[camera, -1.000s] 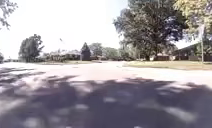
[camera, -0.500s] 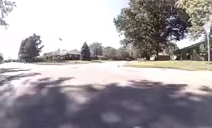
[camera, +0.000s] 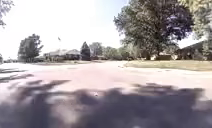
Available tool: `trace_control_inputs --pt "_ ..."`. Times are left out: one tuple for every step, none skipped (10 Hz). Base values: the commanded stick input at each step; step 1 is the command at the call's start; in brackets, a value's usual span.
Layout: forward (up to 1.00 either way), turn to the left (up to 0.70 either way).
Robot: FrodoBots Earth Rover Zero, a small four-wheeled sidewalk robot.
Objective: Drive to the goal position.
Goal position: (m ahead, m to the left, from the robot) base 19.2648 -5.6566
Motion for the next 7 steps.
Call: trace_control_inputs --pt "1.00 0.00" --pt "1.00 0.00" --pt "1.00 0.00" --pt "1.00 0.00" --pt "1.00 0.00" --pt "1.00 0.00" --pt "1.00 0.00"
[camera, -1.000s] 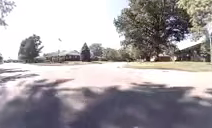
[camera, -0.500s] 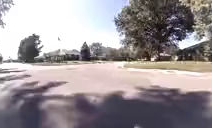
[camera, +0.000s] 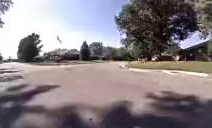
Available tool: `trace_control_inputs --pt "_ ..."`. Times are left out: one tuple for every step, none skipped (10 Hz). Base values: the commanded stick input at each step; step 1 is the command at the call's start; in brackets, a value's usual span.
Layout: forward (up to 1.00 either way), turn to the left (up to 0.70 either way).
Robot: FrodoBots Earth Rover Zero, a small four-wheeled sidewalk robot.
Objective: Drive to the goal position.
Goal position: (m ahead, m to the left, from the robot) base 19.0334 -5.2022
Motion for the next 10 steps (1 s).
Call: trace_control_inputs --pt "1.00 0.00" --pt "1.00 0.00" --pt "1.00 0.00" --pt "1.00 0.00" --pt "1.00 0.00" --pt "1.00 0.00" --pt "1.00 0.00" --pt "1.00 0.00" --pt "1.00 0.00" --pt "1.00 0.00"
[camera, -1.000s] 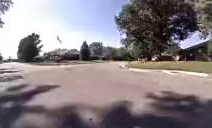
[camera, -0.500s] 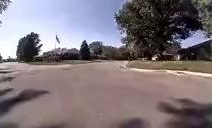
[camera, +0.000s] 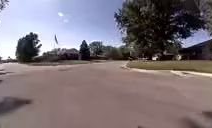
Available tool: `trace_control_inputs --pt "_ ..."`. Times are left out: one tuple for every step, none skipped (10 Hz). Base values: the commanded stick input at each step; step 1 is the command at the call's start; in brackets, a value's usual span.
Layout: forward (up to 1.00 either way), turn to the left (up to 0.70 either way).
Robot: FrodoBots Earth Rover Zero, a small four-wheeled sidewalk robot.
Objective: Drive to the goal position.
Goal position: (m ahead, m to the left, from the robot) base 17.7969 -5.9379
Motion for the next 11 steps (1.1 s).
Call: trace_control_inputs --pt "1.00 0.00" --pt "1.00 0.00" --pt "1.00 0.00" --pt "1.00 0.00" --pt "1.00 0.00" --pt "1.00 0.00" --pt "1.00 0.00" --pt "1.00 0.00" --pt "1.00 0.00" --pt "1.00 0.00" --pt "1.00 0.00"
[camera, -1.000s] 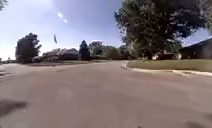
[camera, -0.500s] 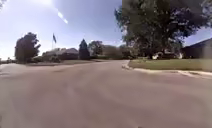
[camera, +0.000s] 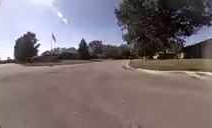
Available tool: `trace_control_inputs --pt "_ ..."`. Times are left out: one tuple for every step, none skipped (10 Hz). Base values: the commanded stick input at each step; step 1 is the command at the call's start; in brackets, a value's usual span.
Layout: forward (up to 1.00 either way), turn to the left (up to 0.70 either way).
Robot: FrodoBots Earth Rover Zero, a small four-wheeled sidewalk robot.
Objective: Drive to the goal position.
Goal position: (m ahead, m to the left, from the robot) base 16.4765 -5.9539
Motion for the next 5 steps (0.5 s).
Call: trace_control_inputs --pt "1.00 0.00" --pt "1.00 0.00" --pt "1.00 0.00" --pt "1.00 0.00" --pt "1.00 0.00"
